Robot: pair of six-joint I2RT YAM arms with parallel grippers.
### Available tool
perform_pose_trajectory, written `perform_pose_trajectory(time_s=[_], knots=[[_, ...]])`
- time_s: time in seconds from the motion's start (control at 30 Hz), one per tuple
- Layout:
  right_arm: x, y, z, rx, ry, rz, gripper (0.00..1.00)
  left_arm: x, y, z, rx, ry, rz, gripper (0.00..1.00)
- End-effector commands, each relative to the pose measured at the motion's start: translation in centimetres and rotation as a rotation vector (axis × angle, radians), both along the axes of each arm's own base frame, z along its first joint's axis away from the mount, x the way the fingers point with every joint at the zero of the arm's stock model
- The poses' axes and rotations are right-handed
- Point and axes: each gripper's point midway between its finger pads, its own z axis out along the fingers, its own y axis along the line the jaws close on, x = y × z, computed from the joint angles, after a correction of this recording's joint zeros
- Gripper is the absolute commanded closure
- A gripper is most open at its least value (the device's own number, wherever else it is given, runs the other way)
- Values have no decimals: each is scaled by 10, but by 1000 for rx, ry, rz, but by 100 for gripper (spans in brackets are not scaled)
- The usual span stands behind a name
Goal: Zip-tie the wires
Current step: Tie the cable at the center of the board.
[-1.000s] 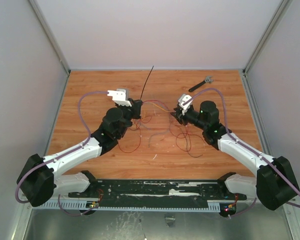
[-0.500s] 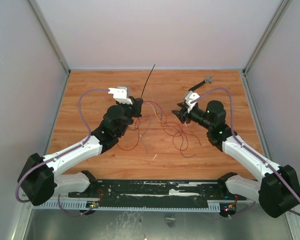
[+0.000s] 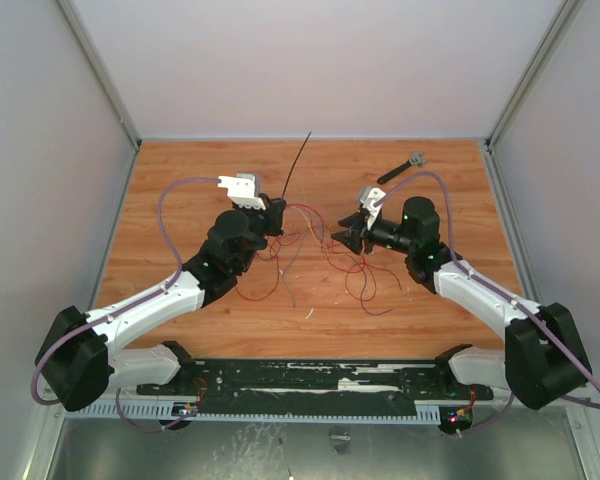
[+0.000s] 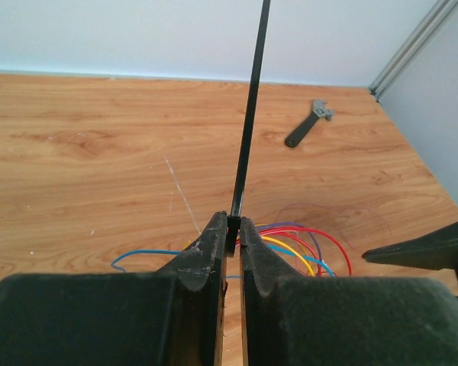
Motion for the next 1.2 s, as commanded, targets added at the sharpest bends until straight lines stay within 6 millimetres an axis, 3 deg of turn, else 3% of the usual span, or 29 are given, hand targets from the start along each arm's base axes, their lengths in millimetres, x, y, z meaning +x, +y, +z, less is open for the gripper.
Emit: perform_pose_trajectory(time_s=[0.0,0.27,0.53,0.83,1.17], knots=[[4,11,12,31,-25,66,60,3,2,17,-30,-36,9,100],[6,21,0,23,-3,98,61,2,3,18,-32,-39,10,100],[10,27,0,24,-15,107,73,2,2,17,-34,-36,4,100],[4,34,1,25,-9,148,100,3,1,16,-33,-32,3,100],[8,5,-8,-46,-15,-2,100,5,4,12,-24,-10,18,100]])
